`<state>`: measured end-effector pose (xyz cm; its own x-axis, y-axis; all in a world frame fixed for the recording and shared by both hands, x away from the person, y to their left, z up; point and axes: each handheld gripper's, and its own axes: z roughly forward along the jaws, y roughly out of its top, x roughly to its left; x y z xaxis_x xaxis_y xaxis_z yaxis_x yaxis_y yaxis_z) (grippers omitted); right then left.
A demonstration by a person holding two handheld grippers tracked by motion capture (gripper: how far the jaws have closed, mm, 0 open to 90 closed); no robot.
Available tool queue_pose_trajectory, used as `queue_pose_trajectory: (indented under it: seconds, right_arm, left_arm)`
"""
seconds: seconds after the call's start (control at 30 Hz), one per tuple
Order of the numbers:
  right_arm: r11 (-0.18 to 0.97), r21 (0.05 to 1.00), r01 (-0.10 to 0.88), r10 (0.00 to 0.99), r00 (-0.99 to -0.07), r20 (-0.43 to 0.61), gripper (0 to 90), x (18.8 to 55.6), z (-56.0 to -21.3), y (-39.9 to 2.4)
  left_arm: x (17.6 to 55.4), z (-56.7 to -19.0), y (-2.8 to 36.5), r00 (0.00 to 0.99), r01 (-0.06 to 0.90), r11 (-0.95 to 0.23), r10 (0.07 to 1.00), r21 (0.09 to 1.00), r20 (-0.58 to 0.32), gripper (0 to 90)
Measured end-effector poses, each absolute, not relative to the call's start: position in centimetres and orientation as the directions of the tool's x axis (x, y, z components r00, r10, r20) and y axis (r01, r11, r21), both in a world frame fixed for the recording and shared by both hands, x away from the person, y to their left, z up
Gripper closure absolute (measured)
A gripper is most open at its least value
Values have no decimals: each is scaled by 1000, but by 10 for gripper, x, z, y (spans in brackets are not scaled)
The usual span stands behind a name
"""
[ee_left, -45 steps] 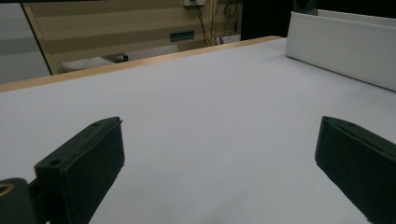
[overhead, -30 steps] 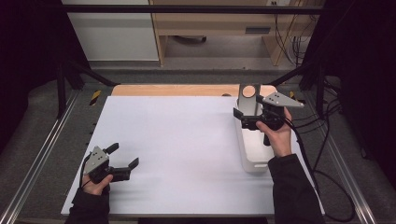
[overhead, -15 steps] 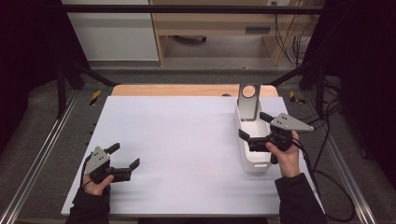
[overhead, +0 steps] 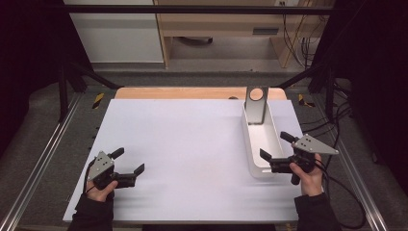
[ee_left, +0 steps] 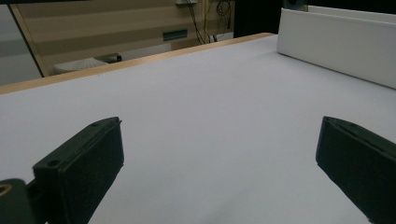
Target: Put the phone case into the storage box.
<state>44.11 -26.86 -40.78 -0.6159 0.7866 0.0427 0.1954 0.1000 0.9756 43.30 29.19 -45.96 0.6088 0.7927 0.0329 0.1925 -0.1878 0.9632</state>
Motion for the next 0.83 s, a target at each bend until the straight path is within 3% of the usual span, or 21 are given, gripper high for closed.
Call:
queue_pose_trajectory:
  seconds: [0.83]
  right_arm:
    - [97, 969, 228, 785, -616, 66, 3, 423, -444, -301]
  left_arm:
    - [432, -458, 289, 619, 181, -190, 784, 965, 38, 2]
